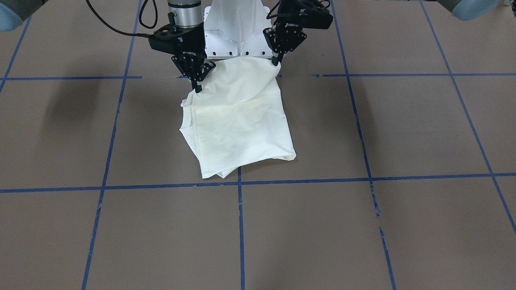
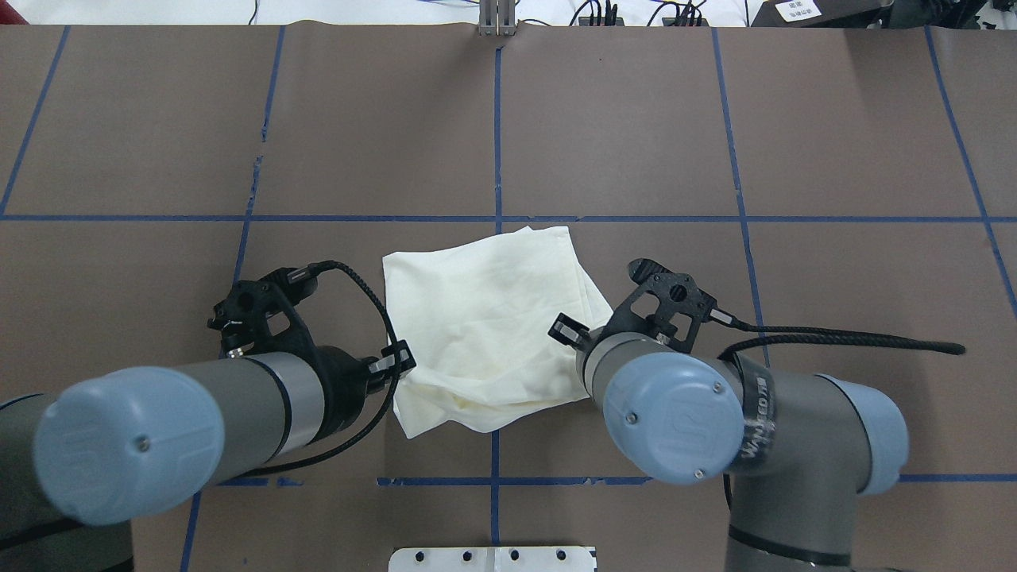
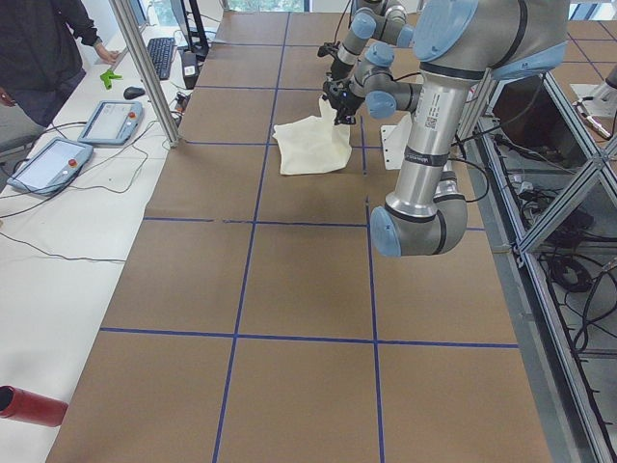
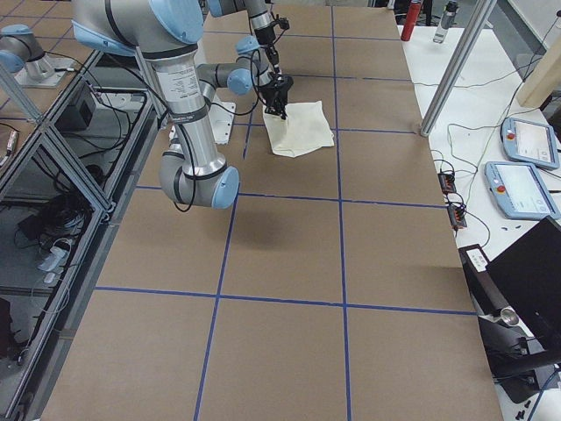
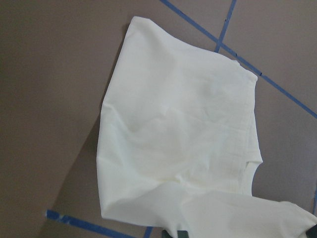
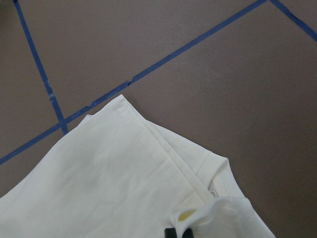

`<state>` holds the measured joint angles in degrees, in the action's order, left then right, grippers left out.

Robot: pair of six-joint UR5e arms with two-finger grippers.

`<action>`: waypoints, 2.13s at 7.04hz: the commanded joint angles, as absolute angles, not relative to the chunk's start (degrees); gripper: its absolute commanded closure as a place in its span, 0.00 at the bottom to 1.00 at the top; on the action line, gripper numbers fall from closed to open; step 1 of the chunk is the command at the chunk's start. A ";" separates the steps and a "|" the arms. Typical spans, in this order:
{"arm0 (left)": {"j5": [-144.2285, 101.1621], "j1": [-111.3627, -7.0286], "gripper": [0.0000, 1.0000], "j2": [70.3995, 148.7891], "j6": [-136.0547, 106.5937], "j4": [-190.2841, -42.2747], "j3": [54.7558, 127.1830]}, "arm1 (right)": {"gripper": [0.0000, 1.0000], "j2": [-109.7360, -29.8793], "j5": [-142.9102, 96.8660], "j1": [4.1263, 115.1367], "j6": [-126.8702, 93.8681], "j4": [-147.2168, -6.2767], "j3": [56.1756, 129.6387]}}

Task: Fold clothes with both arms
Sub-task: 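Lift the near edge with both grippers and fold it over the far half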

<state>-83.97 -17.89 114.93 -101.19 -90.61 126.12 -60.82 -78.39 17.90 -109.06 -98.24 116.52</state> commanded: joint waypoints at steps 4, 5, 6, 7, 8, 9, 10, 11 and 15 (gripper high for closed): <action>-83.94 -25.39 1.00 120.06 -94.58 -95.70 110.68 | 1.00 -55.76 -79.37 22.84 -105.74 -87.89 98.84; -83.85 -25.84 1.00 120.32 -93.27 -97.19 108.39 | 1.00 -53.29 -79.63 23.81 -105.30 -87.72 95.31; -83.85 -25.93 1.00 120.58 -93.17 -99.30 105.50 | 1.00 -53.17 -80.50 24.69 -104.34 -87.71 94.84; -83.85 -25.93 1.00 120.59 -93.08 -101.23 103.12 | 1.00 -53.09 -80.86 25.22 -103.63 -87.63 94.05; -83.85 -25.93 1.00 120.59 -93.08 -101.60 102.31 | 1.00 -53.09 -81.03 25.40 -103.19 -87.63 93.61; -83.85 -25.93 1.00 120.67 -93.08 -101.60 102.04 | 1.00 -53.00 -81.12 25.40 -102.84 -87.63 92.73; -83.85 -25.93 1.00 120.67 -93.08 -101.60 102.04 | 0.38 -52.56 -81.04 25.57 -101.70 -87.63 92.12; -84.02 -25.84 0.18 120.33 -91.95 -101.69 102.04 | 0.00 -52.04 -80.86 25.92 -100.21 -87.63 91.67; -94.03 -32.76 0.00 118.40 -72.46 -101.95 107.39 | 0.00 -51.94 -86.58 26.64 -87.29 -84.02 97.02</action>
<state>-90.62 -30.01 119.53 -77.46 -101.88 106.23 -51.77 -86.34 27.45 -90.31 -84.25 95.26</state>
